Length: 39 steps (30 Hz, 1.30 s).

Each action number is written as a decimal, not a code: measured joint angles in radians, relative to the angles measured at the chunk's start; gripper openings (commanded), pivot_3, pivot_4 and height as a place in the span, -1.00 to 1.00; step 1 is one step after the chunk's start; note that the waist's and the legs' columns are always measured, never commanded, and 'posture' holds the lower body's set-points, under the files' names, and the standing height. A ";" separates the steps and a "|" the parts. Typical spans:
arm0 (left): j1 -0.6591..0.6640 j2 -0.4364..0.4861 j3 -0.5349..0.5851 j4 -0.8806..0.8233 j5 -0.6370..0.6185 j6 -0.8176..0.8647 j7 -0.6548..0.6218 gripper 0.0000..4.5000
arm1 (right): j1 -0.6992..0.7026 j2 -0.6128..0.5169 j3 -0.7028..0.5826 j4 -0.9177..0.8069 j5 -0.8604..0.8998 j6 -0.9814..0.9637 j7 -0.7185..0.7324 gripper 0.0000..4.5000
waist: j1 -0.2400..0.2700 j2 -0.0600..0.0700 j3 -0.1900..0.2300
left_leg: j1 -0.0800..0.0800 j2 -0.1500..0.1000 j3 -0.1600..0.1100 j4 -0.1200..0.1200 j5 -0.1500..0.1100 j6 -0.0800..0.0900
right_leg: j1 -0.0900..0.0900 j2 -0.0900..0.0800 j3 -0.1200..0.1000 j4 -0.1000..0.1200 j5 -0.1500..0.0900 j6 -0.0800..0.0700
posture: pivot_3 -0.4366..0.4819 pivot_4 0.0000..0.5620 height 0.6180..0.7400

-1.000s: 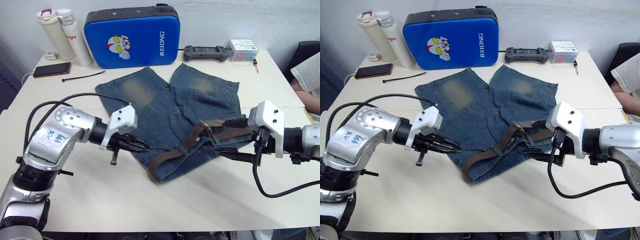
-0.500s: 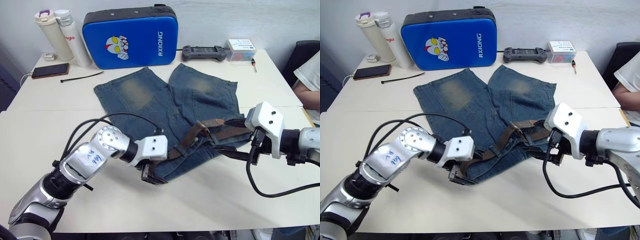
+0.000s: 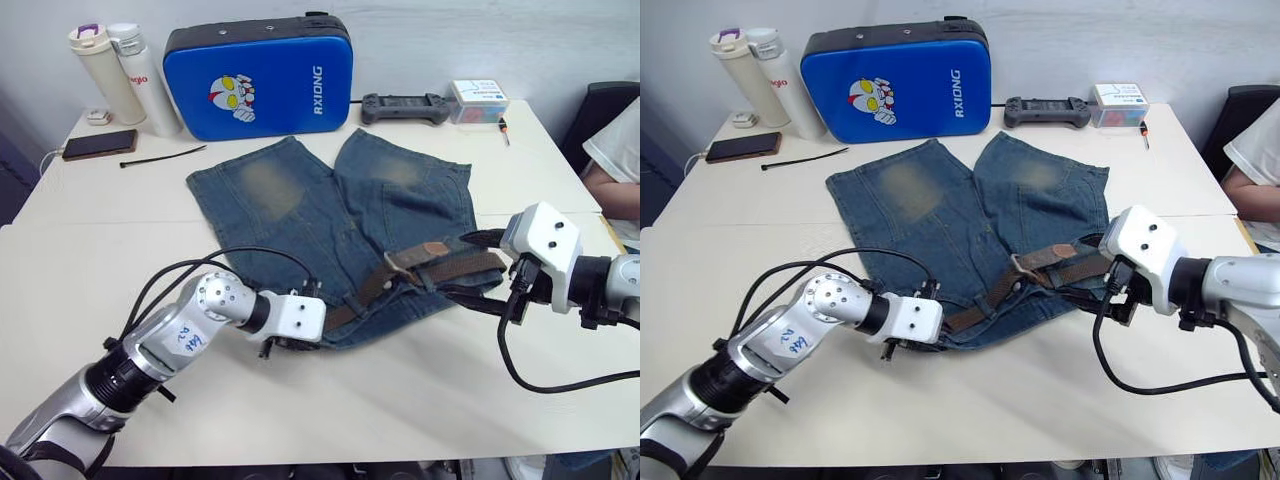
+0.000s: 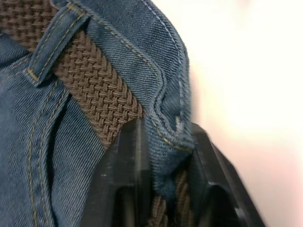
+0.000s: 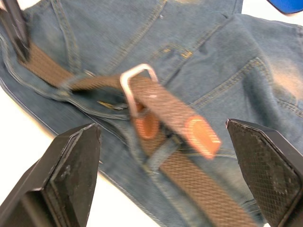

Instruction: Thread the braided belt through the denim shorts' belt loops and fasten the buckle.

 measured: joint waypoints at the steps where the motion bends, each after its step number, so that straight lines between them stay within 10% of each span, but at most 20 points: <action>1: 0.003 0.013 0.010 0.005 -0.002 -0.009 -0.012 -0.76 | -0.002 0.001 0.003 0.003 -0.001 -0.002 0.001 1.00 | 0.000 0.000 0.000 | 0.000 0.000 0.000 0.000 0.000 0.000 | 0.000 0.000 0.000 0.000 0.000 0.000 | -0.05 -0.47 1.00; 16: 0.002 0.174 0.205 0.403 0.001 -0.351 -0.133 -0.76 | -0.143 0.067 0.120 0.010 0.006 0.005 -0.007 1.00 | 0.000 0.000 0.000 | 0.000 0.000 0.000 0.000 -0.001 0.001 | -0.001 -0.001 0.000 0.001 0.000 0.000 | -0.05 -0.47 1.00; 25: 0.049 0.242 0.321 0.434 -0.099 -0.176 -0.238 0.98 | -0.221 0.097 0.168 0.027 0.020 0.043 -0.018 1.00 | -0.006 0.000 0.000 | -0.001 0.000 -0.001 -0.001 -0.001 0.001 | -0.003 -0.001 -0.001 0.001 0.000 -0.001 | -0.05 -0.47 1.00; 34: -0.017 0.258 0.488 0.319 -0.306 0.144 -0.262 0.98 | -0.230 0.102 0.180 0.045 0.031 0.045 0.001 1.00 | 0.005 0.000 0.000 | -0.003 0.000 -0.001 0.000 -0.001 0.002 | -0.003 -0.002 -0.001 0.000 0.000 -0.001 | -0.05 -0.47 1.00; 39: -0.142 0.094 0.469 0.151 -0.356 0.295 -0.110 0.98 | -0.209 0.104 0.176 0.025 0.064 0.086 0.003 1.00 | 0.007 -0.001 0.000 | -0.004 0.000 -0.002 0.001 0.000 0.000 | -0.002 -0.001 -0.001 0.002 0.000 0.000 | -0.05 -0.47 1.00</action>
